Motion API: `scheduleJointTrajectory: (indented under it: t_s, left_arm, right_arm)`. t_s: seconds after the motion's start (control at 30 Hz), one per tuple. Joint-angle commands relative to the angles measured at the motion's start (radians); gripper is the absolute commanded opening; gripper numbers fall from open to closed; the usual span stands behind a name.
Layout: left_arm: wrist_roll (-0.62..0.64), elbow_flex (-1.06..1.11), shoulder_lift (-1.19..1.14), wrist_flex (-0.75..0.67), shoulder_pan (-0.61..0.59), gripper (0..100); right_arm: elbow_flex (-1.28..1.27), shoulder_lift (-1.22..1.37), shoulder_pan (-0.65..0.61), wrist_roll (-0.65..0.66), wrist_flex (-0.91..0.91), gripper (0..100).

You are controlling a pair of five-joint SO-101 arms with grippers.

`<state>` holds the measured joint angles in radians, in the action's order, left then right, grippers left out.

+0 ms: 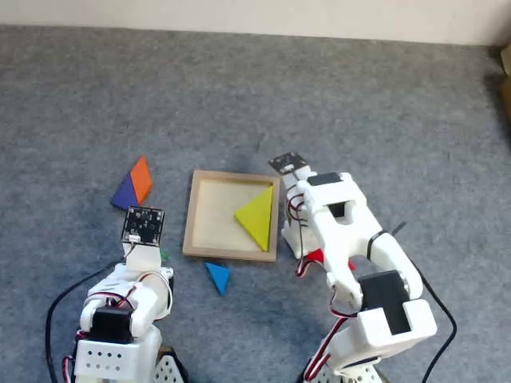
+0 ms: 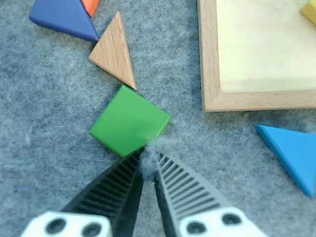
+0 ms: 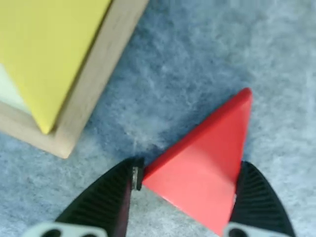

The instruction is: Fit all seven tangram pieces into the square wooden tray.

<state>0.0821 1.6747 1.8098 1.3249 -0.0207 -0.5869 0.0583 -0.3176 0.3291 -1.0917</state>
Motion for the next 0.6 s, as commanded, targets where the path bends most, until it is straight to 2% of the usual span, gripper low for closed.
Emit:
scheduleJointTrajectory:
  t_s: [0.0,0.27,0.57]
  left_arm:
    - [0.005,0.021,0.008,0.006,-0.001,0]
    - [0.005,0.021,0.008,0.006,-0.001,0]
    - [0.005,0.021,0.008,0.006,-0.001,0]
  right_arm:
    - [0.048,-0.010,0.036,0.017,0.025,21.1]
    - [0.137,-0.010,0.036,0.112,0.025,21.1]
    - [0.277,-0.005,0.015,0.114,0.027,21.0]
